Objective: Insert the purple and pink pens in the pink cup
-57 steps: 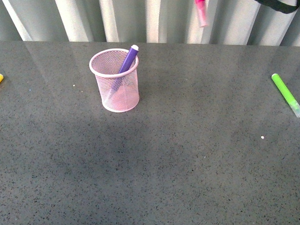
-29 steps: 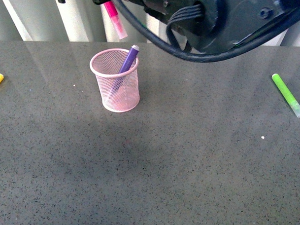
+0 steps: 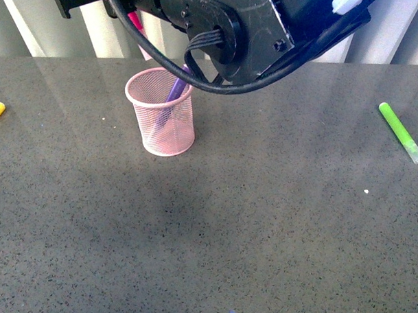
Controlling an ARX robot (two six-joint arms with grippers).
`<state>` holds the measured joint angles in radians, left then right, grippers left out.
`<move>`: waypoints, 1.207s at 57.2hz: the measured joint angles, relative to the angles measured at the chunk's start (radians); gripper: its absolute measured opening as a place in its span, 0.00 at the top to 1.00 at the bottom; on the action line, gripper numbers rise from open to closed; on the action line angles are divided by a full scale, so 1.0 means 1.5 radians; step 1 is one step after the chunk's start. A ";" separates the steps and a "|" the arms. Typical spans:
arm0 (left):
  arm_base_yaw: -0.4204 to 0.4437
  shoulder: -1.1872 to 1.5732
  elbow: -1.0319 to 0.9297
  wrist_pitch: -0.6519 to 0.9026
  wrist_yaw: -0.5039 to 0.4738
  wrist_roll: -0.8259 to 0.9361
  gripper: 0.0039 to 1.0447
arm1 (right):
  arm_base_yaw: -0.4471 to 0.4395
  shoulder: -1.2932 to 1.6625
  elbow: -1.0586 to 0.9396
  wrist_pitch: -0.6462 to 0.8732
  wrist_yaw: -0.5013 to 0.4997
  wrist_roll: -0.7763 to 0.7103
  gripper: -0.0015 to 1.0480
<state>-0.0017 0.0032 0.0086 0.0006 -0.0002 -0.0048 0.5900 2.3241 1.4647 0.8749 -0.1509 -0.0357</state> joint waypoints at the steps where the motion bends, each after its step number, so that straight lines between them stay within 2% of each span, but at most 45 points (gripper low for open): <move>1: 0.000 0.000 0.000 0.000 0.000 0.000 0.06 | 0.001 0.001 0.000 0.001 0.000 0.001 0.89; 19: 0.000 0.000 0.000 0.000 0.000 0.000 0.06 | 0.022 0.023 -0.021 0.032 0.009 -0.002 0.89; 52: 0.000 0.000 0.000 0.000 0.000 0.000 0.06 | 0.007 0.031 -0.053 0.053 0.005 -0.026 0.89; 59: 0.000 0.000 0.000 0.000 0.000 0.000 0.06 | 0.000 0.030 -0.071 0.058 0.009 -0.031 0.64; 69: 0.000 0.000 0.000 0.000 0.000 0.000 0.06 | -0.014 0.008 -0.108 0.049 0.013 -0.018 0.35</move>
<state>-0.0017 0.0032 0.0086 0.0006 -0.0002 -0.0048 0.5686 2.3356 1.3029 0.9489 -0.1318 -0.0631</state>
